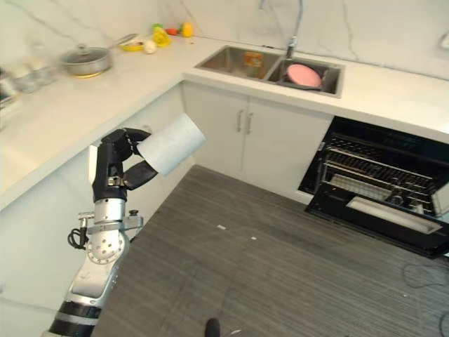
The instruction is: Place the dishes in the dishwasher.
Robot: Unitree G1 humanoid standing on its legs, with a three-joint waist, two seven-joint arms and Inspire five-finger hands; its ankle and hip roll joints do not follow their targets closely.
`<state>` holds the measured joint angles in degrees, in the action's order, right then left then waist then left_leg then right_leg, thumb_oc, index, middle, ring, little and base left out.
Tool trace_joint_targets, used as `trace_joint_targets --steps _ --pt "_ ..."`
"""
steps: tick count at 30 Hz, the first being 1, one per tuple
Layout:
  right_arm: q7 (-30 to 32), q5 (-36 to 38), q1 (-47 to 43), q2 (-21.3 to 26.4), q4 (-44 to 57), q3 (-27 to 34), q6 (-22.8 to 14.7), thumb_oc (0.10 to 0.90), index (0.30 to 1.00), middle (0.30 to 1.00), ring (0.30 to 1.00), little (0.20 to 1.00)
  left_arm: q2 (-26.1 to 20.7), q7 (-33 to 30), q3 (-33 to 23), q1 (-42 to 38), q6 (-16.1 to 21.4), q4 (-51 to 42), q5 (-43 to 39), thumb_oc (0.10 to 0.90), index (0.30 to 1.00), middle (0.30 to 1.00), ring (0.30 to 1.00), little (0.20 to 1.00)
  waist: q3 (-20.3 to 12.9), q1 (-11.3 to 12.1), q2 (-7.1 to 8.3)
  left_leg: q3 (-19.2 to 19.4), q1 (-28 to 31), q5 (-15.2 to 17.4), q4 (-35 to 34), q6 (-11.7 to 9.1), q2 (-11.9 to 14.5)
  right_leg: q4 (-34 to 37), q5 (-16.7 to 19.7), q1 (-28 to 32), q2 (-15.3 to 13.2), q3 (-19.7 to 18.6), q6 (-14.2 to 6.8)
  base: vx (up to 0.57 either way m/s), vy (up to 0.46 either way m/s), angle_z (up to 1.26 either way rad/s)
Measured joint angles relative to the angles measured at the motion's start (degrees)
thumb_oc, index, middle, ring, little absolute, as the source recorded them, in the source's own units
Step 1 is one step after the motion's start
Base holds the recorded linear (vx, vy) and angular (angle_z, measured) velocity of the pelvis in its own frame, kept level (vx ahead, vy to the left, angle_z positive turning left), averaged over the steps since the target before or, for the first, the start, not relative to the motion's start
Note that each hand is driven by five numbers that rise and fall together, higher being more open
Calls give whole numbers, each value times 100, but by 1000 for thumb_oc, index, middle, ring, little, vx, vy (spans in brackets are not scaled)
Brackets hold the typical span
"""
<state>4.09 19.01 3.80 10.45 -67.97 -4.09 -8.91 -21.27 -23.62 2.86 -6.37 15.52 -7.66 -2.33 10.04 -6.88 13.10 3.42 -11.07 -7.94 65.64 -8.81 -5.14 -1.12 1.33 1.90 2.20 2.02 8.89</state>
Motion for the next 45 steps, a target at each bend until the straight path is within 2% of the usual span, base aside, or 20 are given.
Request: trace_joint_targets --steps 2,3,5,6,7,9,10,13,15,17,20,22,24,26,27,28,29,31,42,45 --pt "30 257 -241 90 234 6 -26 800 900 900 900 900 21 -3 60 -9 40 76 -41 400 300 300 300 300 19 158 23 -67 -751 591 -44 197 -262 120 -477 305 -83 -640 -928 421 46 -168" --pt "40 396 -455 129 245 61 -108 800 900 900 900 900 154 10 112 62 130 97 -72 400 300 300 300 300 148 450 -144 364 -951 798 -787 529 73 45 -819 385 -144 -483 -799 372 77 -242" --pt "60 489 -692 326 383 -89 -167 800 900 900 900 900 409 72 142 79 133 302 -177 400 300 300 300 300 167 474 -570 221 -1280 844 -2626 524 544 579 -615 1095 33 -337 -373 689 216 -177" --pt "83 474 -520 415 560 -487 -155 800 900 900 900 900 413 207 153 258 51 494 -168 400 300 300 300 300 84 376 -645 78 -1049 460 -4797 504 536 672 -924 1719 -61 -557 -494 673 200 -77" --pt "83 474 -520 415 560 -487 -155 800 900 900 900 900 413 207 153 258 51 494 -168 400 300 300 300 300 84 376 -645 78 -1049 460 -4797 504 536 672 -924 1719 -61 -557 -494 439 68 -101" --pt "90 316 -301 838 542 -1113 -13 800 900 900 900 900 398 207 189 523 -32 490 -153 400 300 300 300 300 -138 495 -1065 -1311 -556 695 -7146 394 378 617 -1244 2230 -154 -1308 -725 475 141 -151" --pt "127 273 -254 909 535 -1225 107 800 900 900 900 900 371 136 190 572 -130 506 -159 400 300 300 300 300 -238 574 -1183 -1979 -215 462 -7115 389 265 568 -1301 2524 -241 -1584 -755 309 239 -199" --pt "124 258 -150 655 593 -706 -97 800 900 900 900 900 463 -8 466 107 -125 555 -307 400 300 300 300 300 -438 548 -1068 -1626 323 -705 -7073 1059 203 -1178 -1100 1909 -386 -2480 -1654 251 306 -133" --pt "153 361 -143 381 664 -307 -210 800 900 900 900 900 229 85 827 -380 -106 536 -341 400 300 300 300 300 -518 290 -896 -1308 562 -402 -7087 1368 59 -896 -1537 1498 -678 -2432 -2105 145 299 -67" --pt "153 415 -136 272 742 -205 -280 800 900 900 900 900 131 139 868 -572 -102 537 -339 400 300 300 300 300 -507 138 -906 -1077 684 -299 -7086 1380 18 -914 -1529 1099 -793 -2529 -2120 72 144 -78" --pt "130 483 128 65 841 -357 -227 800 900 900 900 900 5 261 1028 -1066 -56 778 -312 400 300 300 300 300 -440 -195 -971 -384 1076 142 -7078 927 -80 -1151 -1328 -253 -768 -2872 -2220 -15 131 -69" --pt "129 477 46 -48 848 -561 -184 800 900 900 900 900 -118 216 886 -902 53 608 -311 400 300 300 300 300 -393 47 -915 98 1025 246 -6983 870 -40 -1146 -823 -881 -764 -2620 -2188 -59 118 -167" --pt "77 455 -82 -91 858 -701 -117 800 900 900 900 900 -222 180 392 -370 115 304 -271 400 300 300 300 300 -241 440 -1042 1234 1168 625 -7039 1226 231 -1290 -596 -1858 -870 444 -2016 -22 79 -236" --pt "77 455 -82 -91 858 -701 -117 800 900 900 900 900 -222 180 392 -370 115 304 -271 400 300 300 300 300 -241 440 -1042 1234 1168 625 -7039 1226 231 -1290 -596 -1858 -870 444 -2016 15 39 -37" --pt "200 280 33 -163 859 -601 -123 800 900 900 900 900 -392 244 530 -194 -10 536 -204 400 300 300 300 300 -47 425 -329 574 381 1228 -4931 596 -128 -1477 -472 -1481 -1030 813 -767 138 68 39" --pt "215 225 88 -136 874 -586 -156 800 900 900 900 900 -601 250 552 -177 0 465 -185 400 300 300 300 300 -83 462 -81 348 19 1651 -4166 1341 12 -1379 -450 -1415 -1282 604 -792 141 69 7" --pt "210 116 170 102 1126 -472 -27 800 900 900 900 900 -514 205 421 -45 35 356 -131 400 300 300 300 300 -49 634 -179 384 354 2026 -4709 1133 452 -1161 -259 -1258 -1229 403 -1600 155 22 -48" --pt "238 -122 1048 462 3232 39 -146 800 900 900 900 900 -86 -16 -151 367 -213 336 -133 400 300 300 300 300 93 566 -707 566 1168 1562 -5767 1012 455 201 542 -324 -825 -361 -1575 57 -16 -48" --pt "496 -828 799 1940 6438 1569 -239 800 900 900 900 900 -121 179 -322 -140 -89 -734 466 400 300 300 300 300 64 -1 -684 1093 1673 1373 -5921 578 398 669 643 322 -1012 -452 -1442 13 -38 -14" --pt "472 -757 457 2002 7135 1829 -263 800 900 900 900 900 -143 242 -317 -225 -46 -909 529 400 300 300 300 300 79 -121 -862 1360 1979 866 -7088 781 683 674 492 298 -825 -546 -1513 13 -32 -9"
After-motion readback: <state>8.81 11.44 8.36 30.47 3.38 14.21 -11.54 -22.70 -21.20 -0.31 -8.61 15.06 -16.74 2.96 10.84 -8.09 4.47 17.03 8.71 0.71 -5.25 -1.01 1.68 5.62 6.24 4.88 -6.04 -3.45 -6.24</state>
